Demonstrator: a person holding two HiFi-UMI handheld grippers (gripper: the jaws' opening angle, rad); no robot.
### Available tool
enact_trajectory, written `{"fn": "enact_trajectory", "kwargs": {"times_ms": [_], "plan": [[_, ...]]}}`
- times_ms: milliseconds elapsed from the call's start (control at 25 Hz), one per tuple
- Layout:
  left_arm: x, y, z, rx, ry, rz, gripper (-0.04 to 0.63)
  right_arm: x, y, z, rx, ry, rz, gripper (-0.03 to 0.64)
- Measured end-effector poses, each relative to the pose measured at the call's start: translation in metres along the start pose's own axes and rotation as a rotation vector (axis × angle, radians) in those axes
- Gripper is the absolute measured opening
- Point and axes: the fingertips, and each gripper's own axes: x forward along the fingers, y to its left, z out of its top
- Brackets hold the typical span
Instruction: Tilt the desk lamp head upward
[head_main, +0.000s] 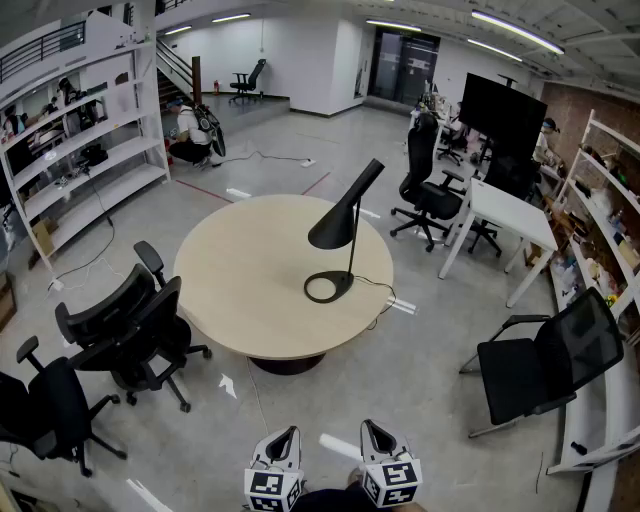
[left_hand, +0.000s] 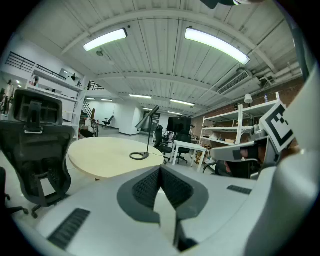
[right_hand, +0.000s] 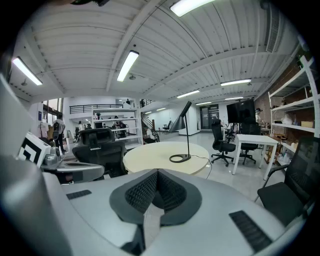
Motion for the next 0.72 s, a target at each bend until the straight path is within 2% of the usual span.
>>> {"fn": "enact_trajectory", "kwargs": {"times_ms": [160,320,720], "plan": [[0.019,-0.001,0.001,0.006,-0.01,0.009,0.046,0.015,-0.014,-0.002,0.014,-0.003,0.014,0.009],[0.051,-0.014,0.005,0.014,0.003,0.027,0.046,0.03,-0.048,-0.001,0.025,-0.008,0.027,0.009],[0.178,-0.084,0.035,0.063,0.024,0.077,0.046,0.075,-0.198,0.043,0.042,-0.109,0.057,0.009]]}}
